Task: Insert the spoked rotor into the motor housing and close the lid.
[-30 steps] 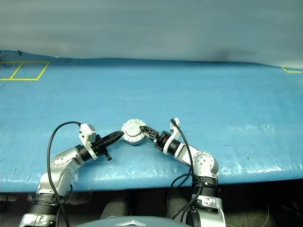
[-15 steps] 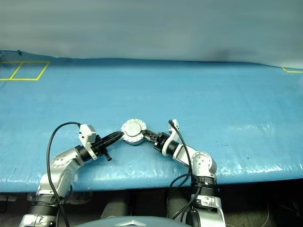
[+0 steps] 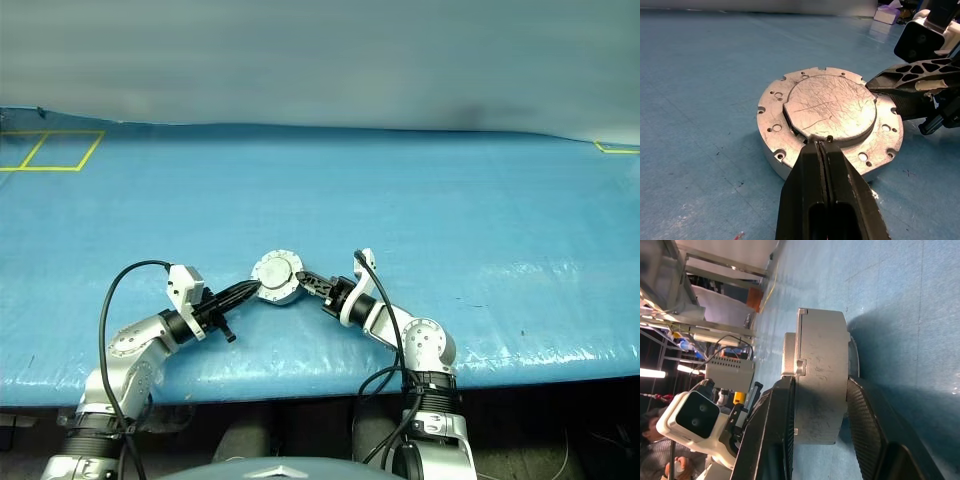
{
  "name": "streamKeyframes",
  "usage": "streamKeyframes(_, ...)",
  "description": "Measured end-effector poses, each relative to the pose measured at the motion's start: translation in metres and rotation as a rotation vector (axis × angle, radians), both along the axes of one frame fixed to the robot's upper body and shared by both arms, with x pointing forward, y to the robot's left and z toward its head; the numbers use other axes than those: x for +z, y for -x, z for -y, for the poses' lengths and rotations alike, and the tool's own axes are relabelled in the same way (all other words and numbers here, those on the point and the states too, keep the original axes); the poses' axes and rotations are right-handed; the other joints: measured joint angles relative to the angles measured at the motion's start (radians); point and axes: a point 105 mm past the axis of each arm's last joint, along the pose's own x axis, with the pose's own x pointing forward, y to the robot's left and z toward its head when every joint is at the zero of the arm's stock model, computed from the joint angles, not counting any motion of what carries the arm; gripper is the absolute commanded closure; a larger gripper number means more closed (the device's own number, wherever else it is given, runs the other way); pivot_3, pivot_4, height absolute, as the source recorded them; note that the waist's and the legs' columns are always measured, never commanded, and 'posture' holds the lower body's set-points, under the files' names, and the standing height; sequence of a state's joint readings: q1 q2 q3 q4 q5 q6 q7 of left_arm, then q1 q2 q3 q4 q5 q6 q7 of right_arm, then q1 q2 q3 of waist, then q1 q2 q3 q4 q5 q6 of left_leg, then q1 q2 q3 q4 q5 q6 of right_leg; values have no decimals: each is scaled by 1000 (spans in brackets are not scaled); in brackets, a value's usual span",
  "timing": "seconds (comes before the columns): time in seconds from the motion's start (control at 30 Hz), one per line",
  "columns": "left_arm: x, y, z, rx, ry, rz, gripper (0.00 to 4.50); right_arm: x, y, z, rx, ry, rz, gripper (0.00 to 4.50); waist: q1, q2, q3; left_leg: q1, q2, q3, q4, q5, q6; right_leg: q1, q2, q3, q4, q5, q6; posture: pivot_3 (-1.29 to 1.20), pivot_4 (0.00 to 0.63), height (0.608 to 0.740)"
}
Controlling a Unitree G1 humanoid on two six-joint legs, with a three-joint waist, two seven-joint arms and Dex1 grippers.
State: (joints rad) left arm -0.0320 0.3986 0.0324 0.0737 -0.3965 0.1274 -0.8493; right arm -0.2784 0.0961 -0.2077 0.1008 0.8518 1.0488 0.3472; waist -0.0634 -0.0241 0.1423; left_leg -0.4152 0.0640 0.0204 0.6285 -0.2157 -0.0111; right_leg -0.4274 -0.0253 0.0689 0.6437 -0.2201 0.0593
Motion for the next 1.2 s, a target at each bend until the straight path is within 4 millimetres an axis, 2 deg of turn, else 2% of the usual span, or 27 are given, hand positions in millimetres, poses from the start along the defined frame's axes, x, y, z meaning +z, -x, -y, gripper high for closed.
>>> streamKeyframes(0.2,3,-5,-1,92,188,-67,4500,3,-5,4,-41,-62,-33,3315,1,0,0,-1,0,0,1,0,0,-1,0,0,0,1,1,0,150,740)
streamKeyframes(0.33,16,-9,-12,149,289,-67,4500,4,-10,15,-100,-107,-64,3315,1,0,2,-3,0,-1,0,0,0,-2,0,0,-1,1,1,0,150,740)
streamKeyframes(0.47,24,-10,-17,188,385,-53,3543,8,-16,22,-150,-135,-75,3315,1,0,3,-4,-1,-1,0,0,0,-2,0,0,-1,1,2,0,150,740)
streamKeyframes(0.6,27,-9,-16,195,489,-79,2199,16,-20,23,-175,-176,-66,3315,-2,1,5,-4,-1,-2,0,0,0,-2,1,0,-1,1,2,0,150,740)
streamKeyframes(0.8,31,-6,-2,163,651,-135,188,36,-22,20,-164,-235,-19,3315,-2,1,5,-5,-1,-3,0,0,0,-2,1,0,-1,1,3,0,150,740)
streamKeyframes(0.83,31,-6,-2,167,671,-145,50,40,-22,19,-162,-242,-11,3315,-2,1,5,-5,-1,-3,0,0,0,-2,1,0,-1,1,3,0,150,740)
streamKeyframes(1.03,32,-7,11,149,844,-222,50,66,-19,14,-128,-284,66,3315,-3,1,6,-5,-1,-4,1,0,0,-2,1,-1,-1,1,3,0,150,740)
streamKeyframes(1.2,46,-8,16,83,1034,-302,50,82,-14,5,-82,-298,113,3315,-3,1,6,-5,-1,-5,1,0,0,-1,2,-1,-1,1,3,0,150,740)
